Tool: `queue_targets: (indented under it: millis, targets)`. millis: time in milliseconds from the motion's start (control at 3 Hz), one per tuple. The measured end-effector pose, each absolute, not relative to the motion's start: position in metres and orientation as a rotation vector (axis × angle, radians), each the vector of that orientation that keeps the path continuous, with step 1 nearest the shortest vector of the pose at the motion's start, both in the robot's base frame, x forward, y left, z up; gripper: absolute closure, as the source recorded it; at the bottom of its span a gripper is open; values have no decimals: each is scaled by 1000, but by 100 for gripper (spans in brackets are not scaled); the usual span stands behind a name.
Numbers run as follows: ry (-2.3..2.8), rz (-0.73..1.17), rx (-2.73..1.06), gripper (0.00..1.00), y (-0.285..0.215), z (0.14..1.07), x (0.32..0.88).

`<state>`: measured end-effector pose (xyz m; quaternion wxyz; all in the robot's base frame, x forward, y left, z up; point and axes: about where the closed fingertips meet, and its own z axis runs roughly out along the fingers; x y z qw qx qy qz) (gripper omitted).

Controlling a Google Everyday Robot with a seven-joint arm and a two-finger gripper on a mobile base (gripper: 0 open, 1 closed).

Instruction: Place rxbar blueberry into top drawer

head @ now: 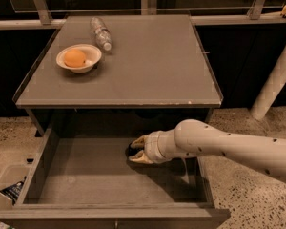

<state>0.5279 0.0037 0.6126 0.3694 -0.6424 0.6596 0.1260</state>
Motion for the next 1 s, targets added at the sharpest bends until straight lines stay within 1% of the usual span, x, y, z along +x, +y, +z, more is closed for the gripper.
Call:
queue_targets:
  millis: [333,667,1000]
  targets:
    - [1693,323,-1649,13,4,613,528]
    - [1693,323,-1649,0,4,613,528]
    - [1693,323,-1649,0,4,613,528]
